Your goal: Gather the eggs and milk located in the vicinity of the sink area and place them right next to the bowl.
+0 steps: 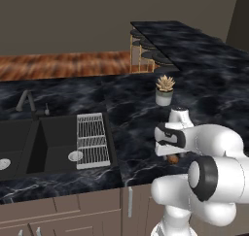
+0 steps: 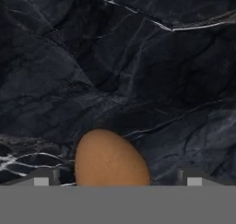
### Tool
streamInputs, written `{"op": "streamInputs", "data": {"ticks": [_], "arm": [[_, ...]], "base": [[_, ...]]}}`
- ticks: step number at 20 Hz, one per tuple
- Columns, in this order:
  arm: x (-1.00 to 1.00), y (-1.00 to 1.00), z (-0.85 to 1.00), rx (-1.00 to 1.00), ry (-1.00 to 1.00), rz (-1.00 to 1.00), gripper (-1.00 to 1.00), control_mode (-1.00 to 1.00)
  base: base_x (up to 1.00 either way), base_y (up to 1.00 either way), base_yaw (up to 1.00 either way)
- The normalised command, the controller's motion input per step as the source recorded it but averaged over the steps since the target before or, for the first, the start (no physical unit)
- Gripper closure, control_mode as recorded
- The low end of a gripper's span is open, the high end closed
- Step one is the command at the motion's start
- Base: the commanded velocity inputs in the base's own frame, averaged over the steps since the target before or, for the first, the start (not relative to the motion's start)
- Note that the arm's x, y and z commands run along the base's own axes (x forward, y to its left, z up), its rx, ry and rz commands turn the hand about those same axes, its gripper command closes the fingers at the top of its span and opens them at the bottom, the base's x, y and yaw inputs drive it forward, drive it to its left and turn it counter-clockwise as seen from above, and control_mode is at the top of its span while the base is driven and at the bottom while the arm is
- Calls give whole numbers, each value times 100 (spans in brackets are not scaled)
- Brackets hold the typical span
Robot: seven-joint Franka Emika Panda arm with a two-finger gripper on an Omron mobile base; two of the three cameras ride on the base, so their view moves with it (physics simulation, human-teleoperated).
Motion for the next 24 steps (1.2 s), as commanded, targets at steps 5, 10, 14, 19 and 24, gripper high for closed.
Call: {"op": "streamInputs", "data": {"ticks": [5, 10, 14, 19, 24], "arm": [[0, 0, -47, 0, 8, 0, -100, -100], [0, 0, -2, 0, 0, 0, 100, -100], [0, 0, 0, 0, 0, 0, 100, -100], [0, 0, 0, 0, 0, 0, 100, -100], [-8, 4, 39, 0, 0, 0, 100, -100]], "base": [[0, 0, 0], [0, 0, 0], [0, 0, 0], [0, 0, 0], [0, 0, 0]]}}
